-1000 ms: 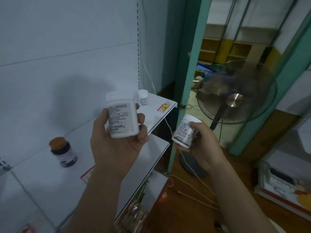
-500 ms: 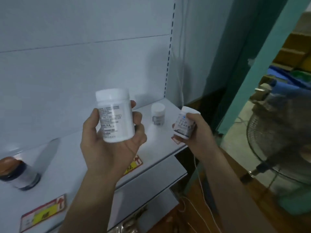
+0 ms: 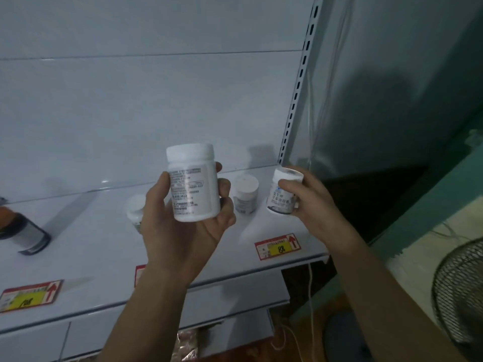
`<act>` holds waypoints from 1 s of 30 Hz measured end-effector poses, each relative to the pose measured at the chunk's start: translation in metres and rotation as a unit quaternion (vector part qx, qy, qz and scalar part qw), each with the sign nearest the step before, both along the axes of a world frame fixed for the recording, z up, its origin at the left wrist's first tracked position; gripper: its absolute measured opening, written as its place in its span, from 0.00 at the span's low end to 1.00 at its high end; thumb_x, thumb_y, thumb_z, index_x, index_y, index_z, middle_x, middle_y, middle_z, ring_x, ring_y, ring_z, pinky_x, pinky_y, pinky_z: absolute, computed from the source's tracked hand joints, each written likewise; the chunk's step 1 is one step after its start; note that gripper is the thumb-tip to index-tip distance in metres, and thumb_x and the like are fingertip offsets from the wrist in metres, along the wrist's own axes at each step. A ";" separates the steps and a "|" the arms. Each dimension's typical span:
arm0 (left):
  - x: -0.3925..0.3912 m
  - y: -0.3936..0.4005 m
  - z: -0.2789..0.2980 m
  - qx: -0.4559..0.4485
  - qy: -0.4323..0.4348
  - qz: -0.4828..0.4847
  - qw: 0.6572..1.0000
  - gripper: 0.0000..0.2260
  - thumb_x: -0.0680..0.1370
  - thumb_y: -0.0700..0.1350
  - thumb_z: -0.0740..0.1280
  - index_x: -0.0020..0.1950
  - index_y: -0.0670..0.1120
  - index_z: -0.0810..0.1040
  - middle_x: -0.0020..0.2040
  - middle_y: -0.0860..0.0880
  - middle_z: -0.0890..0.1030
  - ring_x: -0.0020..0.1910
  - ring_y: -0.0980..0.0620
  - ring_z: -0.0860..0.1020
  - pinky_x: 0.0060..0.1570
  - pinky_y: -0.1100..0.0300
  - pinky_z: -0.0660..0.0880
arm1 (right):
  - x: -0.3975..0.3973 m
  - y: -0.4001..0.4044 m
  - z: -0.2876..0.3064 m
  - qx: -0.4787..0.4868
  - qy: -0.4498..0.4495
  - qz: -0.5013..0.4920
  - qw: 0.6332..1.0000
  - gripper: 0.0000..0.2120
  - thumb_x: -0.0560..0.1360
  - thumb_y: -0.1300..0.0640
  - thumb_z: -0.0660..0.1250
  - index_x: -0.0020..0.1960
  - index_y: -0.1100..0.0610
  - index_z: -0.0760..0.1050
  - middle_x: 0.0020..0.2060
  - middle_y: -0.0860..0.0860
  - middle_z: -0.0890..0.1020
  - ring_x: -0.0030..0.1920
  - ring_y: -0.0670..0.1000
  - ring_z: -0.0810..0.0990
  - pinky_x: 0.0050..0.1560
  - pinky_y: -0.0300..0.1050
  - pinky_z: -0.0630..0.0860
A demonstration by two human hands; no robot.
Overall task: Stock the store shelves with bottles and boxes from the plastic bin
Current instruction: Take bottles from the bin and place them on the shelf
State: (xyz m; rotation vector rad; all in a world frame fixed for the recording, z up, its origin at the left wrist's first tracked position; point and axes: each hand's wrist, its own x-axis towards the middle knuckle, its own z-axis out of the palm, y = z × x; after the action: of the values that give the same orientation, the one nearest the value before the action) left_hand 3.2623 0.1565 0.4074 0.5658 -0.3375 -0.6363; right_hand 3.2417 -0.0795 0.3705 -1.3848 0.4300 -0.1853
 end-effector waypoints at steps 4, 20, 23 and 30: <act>0.000 -0.001 -0.002 0.003 -0.012 0.002 1.000 0.26 0.78 0.60 0.59 0.66 0.41 0.72 0.49 0.43 0.75 0.41 0.48 0.76 0.44 0.56 0.73 | 0.018 -0.026 0.008 -0.189 0.011 0.099 0.977 0.18 0.74 0.63 0.73 0.62 0.50 0.78 0.56 0.47 0.83 0.58 0.48 0.81 0.55 0.45 0.81; 0.000 -0.012 -0.014 0.009 -0.008 0.038 0.999 0.30 0.74 0.59 0.69 0.68 0.41 0.69 0.51 0.43 0.74 0.43 0.49 0.77 0.44 0.57 0.76 | 0.062 -0.044 -0.009 -0.415 -0.001 0.254 0.874 0.25 0.67 0.65 0.77 0.61 0.51 0.76 0.52 0.46 0.81 0.52 0.46 0.80 0.50 0.42 0.77; 0.002 -0.015 -0.018 0.016 -0.006 0.042 0.999 0.31 0.73 0.59 0.71 0.68 0.41 0.71 0.51 0.42 0.76 0.44 0.47 0.77 0.45 0.56 0.77 | 0.056 -0.044 -0.011 -0.418 0.018 0.253 0.872 0.33 0.68 0.60 0.78 0.70 0.48 0.70 0.63 0.47 0.77 0.62 0.48 0.77 0.60 0.45 0.76; 0.006 -0.026 -0.042 0.322 -0.301 0.108 0.891 0.25 0.79 0.62 0.64 0.69 0.48 0.74 0.62 0.45 0.80 0.60 0.43 0.79 0.58 0.42 0.77 | 0.002 -0.021 0.039 -0.348 -0.144 0.245 0.893 0.24 0.77 0.41 0.66 0.71 0.45 0.71 0.63 0.44 0.77 0.56 0.49 0.78 0.52 0.45 0.79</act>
State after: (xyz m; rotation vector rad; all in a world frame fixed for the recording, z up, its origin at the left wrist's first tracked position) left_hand 3.2678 0.1304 0.3652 1.4334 -0.6399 -0.3281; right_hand 3.2438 -0.1001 0.4092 -2.0856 -0.2821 -0.1270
